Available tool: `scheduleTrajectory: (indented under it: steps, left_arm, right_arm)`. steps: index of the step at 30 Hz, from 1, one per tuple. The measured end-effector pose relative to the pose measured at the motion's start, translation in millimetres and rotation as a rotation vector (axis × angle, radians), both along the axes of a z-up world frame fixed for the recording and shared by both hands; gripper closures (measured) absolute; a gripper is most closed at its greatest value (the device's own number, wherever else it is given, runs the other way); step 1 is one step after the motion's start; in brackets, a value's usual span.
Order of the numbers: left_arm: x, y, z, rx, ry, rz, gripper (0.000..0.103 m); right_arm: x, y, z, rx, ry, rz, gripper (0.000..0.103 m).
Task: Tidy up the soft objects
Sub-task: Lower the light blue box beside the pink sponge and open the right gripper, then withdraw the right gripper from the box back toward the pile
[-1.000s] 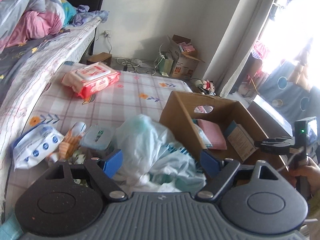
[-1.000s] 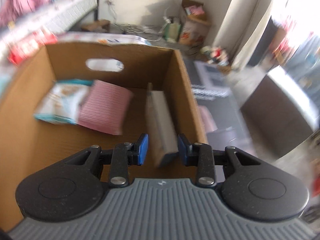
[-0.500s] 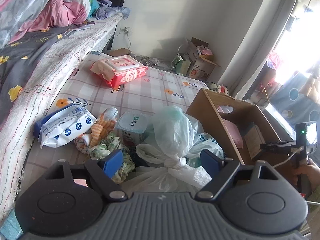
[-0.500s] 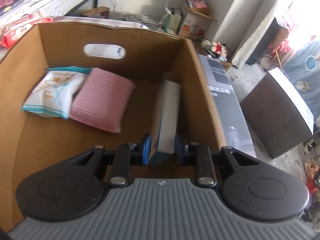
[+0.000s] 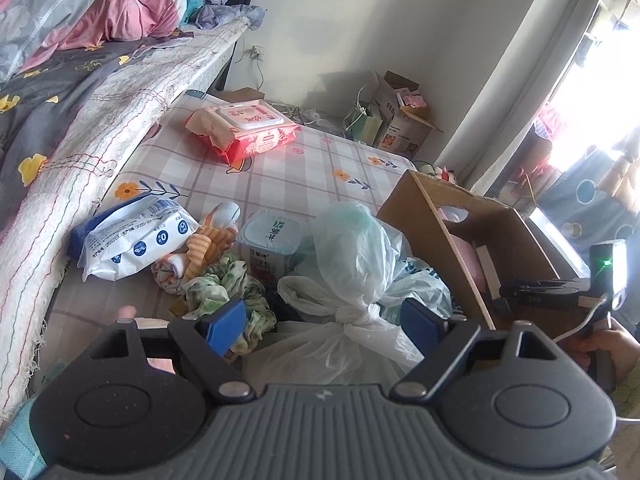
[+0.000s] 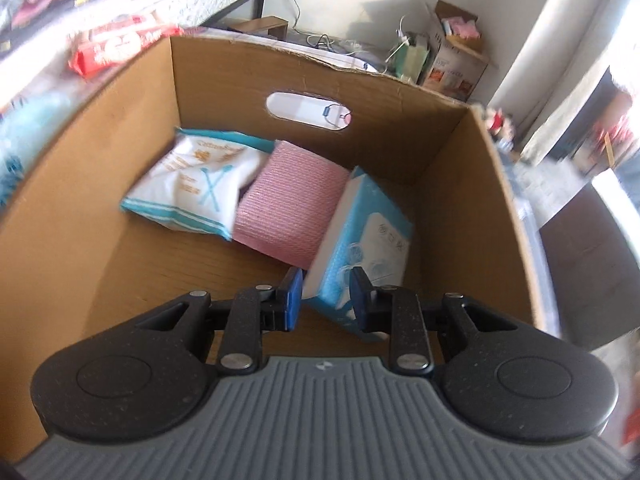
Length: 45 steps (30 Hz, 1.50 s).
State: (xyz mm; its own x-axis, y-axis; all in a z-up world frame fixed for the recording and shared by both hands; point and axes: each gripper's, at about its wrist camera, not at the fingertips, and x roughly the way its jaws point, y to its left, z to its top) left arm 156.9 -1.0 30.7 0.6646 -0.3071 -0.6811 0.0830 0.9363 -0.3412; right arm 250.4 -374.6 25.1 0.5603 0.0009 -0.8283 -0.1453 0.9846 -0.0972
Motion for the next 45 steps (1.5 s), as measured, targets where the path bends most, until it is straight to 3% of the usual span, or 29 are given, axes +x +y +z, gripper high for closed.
scheduleTrajectory:
  steps: [4,6,12,19,29,33,35,38,45]
  left_arm:
    - [1,3,-2,-0.009,0.007,0.006,0.017]
    - [2,4,-2,-0.014,0.009,0.004,0.017]
    - [0,4,-2,-0.02,0.006,0.002,0.017]
    - [2,8,-3,-0.021,0.012,0.015,0.017]
    - [3,6,-4,-0.016,0.018,0.011,0.017]
    - [1,8,-4,-0.009,0.017,0.023,0.016]
    - [0,10,-5,-0.009,0.02,0.029,0.015]
    - [-3,14,-5,-0.006,0.016,0.033,0.015]
    - [-16,20,-3,0.027,0.002,0.046,0.014]
  right_arm:
    - [-2,-10,0,0.221,0.097,-0.032,0.078]
    - [2,-10,-8,0.26,0.156,-0.044,0.078]
    - [19,-17,-42,0.18,0.236,-0.149,0.078]
    - [29,-31,-45,0.111,0.208,-0.242,0.078]
    - [23,-12,-39,-0.045,0.141,-0.231,0.076]
    - [10,-9,-26,-0.034,0.143,-0.226,0.068]
    - [-1,-8,-13,-0.032,0.124,-0.222,0.057]
    - [-16,-6,5,-0.006,0.098,-0.219,0.056]
    - [-68,1,69,0.203,-0.011,-0.206,0.048]
